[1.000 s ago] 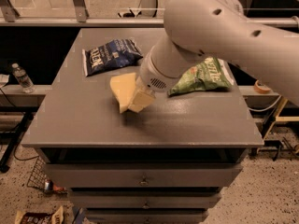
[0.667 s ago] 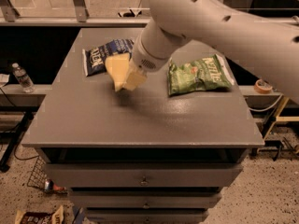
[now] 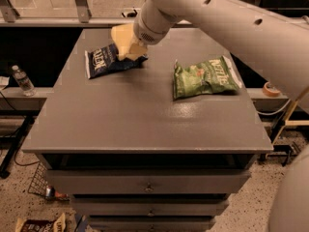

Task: Move sponge near blue chip bag

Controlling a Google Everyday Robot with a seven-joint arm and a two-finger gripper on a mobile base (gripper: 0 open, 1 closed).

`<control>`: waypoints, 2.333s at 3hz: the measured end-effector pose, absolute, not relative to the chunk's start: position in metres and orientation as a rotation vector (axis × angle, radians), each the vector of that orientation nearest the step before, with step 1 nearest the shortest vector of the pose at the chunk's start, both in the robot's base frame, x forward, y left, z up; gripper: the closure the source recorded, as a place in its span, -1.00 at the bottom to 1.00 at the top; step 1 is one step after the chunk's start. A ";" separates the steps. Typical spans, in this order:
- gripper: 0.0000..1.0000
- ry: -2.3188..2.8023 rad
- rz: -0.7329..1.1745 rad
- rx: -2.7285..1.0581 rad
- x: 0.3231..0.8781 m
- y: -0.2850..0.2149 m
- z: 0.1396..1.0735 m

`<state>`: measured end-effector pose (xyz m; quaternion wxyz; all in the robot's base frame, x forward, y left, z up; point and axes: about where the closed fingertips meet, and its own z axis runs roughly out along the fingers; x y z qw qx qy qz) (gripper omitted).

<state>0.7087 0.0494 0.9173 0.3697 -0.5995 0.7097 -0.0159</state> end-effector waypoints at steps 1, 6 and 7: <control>0.63 1.837 -0.056 -1.520 0.727 0.046 0.917; -1.00 1.839 -0.050 -1.530 0.727 0.050 0.911; -1.00 1.881 -0.107 -1.508 0.717 0.015 0.920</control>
Offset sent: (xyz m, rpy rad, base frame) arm 0.0164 -0.0032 -0.0005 -0.0028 -0.0021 -0.0197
